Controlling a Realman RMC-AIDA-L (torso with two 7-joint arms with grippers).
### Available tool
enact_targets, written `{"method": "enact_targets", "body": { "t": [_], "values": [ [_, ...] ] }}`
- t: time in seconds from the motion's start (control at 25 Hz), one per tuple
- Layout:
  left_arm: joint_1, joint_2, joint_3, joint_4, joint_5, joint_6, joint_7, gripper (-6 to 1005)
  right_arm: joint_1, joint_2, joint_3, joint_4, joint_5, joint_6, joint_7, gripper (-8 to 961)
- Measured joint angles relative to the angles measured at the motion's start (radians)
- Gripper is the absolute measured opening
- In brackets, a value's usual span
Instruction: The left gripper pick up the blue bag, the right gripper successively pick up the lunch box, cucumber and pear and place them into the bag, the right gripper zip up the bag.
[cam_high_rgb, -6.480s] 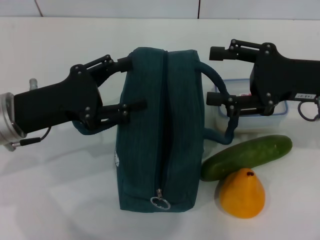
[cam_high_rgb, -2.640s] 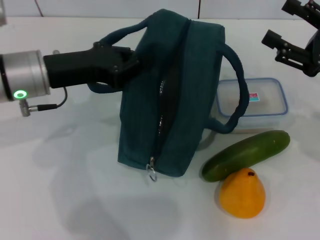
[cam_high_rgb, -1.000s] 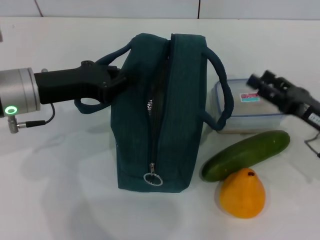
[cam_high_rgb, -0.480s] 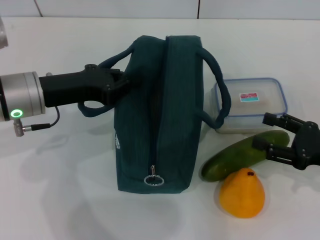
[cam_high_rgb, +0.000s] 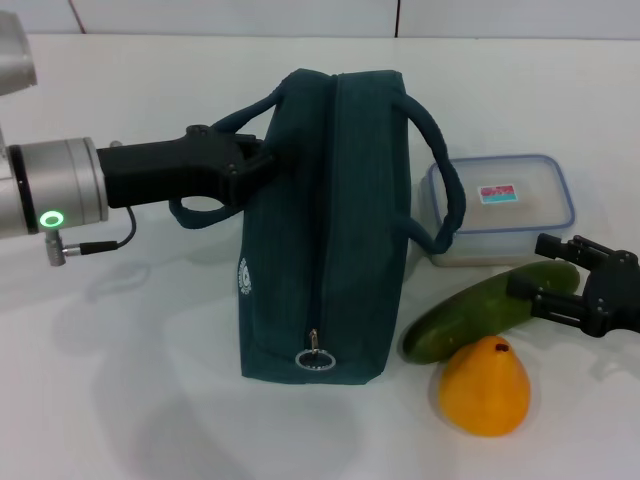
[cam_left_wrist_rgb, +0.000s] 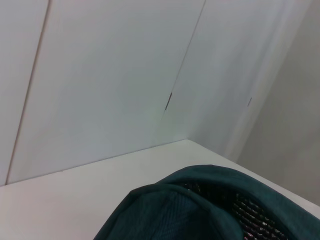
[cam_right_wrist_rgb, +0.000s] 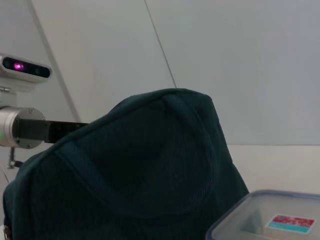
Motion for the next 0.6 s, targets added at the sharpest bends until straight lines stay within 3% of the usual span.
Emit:
{"method": "enact_targets", "body": {
  "t": [0.6],
  "values": [
    [-0.012, 0.004, 0.000, -0.007, 0.003, -0.027, -0.002, 41, -0.002, 0.000, 0.069, -0.011, 0.006, 0.047, 0.014, 824]
  ]
}}
